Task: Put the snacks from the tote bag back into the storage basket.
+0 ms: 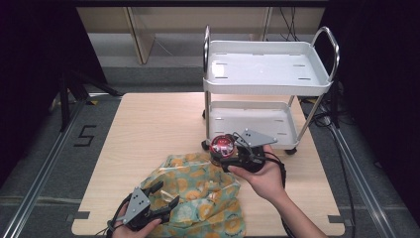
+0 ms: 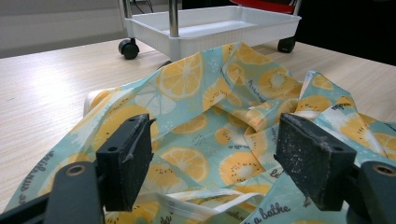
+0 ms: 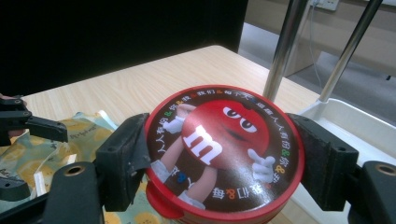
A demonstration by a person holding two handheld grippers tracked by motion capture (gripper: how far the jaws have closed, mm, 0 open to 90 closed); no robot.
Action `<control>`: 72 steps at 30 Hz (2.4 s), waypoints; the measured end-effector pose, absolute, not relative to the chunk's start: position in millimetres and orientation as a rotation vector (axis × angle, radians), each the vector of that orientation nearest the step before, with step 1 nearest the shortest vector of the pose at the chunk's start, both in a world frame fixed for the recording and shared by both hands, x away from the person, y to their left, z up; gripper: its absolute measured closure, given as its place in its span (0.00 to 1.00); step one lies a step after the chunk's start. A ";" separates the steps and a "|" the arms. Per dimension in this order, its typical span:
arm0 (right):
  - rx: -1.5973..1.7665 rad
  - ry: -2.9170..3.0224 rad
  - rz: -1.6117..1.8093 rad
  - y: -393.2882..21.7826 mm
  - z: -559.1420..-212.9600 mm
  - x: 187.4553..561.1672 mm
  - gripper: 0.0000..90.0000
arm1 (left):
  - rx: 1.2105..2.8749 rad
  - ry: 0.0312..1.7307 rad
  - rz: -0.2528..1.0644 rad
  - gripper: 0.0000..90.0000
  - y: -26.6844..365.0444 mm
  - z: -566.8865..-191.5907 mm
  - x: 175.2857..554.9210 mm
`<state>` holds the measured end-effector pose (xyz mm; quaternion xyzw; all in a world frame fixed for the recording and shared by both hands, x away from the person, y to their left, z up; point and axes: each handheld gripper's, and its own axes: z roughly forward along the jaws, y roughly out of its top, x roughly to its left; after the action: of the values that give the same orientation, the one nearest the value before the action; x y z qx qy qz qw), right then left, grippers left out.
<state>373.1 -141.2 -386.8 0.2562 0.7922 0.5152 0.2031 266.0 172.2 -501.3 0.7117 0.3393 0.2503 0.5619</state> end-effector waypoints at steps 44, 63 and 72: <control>0.771 2.146 1.423 -158.3 -381.4 381.2 0.30 | 1.678 0.798 0.591 0.30 172.2 -501.2 266.0; 0.808 2.113 1.430 -166.5 -379.9 385.5 0.30 | 1.686 0.799 0.594 0.30 172.6 -500.8 266.0; 0.832 2.114 1.423 -171.6 -378.5 386.6 0.30 | 1.675 0.799 0.592 0.30 172.2 -501.2 266.1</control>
<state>386.6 -171.6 -378.5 0.3022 0.7677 0.5168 0.2283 266.1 172.2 -501.2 0.7113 0.3394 0.2515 0.5618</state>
